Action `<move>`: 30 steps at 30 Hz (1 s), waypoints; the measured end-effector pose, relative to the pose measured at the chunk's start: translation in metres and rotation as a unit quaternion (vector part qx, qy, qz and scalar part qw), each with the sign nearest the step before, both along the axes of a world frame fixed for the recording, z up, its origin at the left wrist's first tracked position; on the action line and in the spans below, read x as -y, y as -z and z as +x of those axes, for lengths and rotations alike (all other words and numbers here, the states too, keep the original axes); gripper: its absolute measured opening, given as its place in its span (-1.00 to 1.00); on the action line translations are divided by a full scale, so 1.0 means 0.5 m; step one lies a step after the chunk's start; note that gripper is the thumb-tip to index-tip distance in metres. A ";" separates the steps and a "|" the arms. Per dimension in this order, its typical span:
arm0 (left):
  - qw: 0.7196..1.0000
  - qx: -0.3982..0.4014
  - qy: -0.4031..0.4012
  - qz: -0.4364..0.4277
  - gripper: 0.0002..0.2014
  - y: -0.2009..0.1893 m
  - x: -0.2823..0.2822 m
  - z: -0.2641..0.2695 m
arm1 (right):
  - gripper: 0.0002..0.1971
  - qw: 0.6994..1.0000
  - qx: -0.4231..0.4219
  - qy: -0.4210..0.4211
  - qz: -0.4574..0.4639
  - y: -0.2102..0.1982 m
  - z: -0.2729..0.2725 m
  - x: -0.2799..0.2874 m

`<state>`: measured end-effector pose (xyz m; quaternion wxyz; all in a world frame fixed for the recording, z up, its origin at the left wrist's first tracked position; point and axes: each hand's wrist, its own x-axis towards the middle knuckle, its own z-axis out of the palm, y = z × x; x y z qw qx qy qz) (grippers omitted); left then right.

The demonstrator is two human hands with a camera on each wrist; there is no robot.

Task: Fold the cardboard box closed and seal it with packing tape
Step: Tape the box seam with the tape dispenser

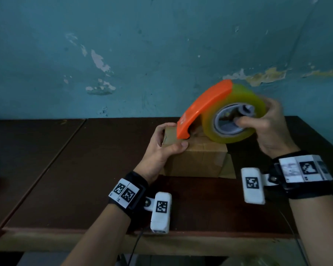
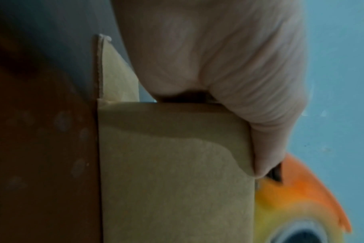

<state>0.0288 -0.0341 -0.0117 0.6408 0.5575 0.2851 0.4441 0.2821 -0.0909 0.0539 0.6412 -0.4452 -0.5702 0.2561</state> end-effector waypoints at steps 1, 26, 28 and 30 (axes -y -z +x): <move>1.000 0.000 -0.002 -0.002 -0.23 0.000 0.000 0.001 | -0.66 1.000 -0.011 0.000 0.008 0.001 0.010 0.005; 0.998 -0.004 -0.032 0.045 -0.20 -0.008 0.006 -0.005 | -0.68 0.998 0.014 0.031 0.054 -0.011 0.011 0.013; 0.999 0.006 -0.020 0.046 -0.28 -0.009 0.005 -0.006 | -0.71 0.998 0.030 0.043 0.045 -0.011 0.013 0.014; 0.998 0.017 0.000 0.055 -0.41 -0.007 0.001 -0.006 | -0.72 0.997 0.048 0.047 0.041 -0.011 0.014 0.014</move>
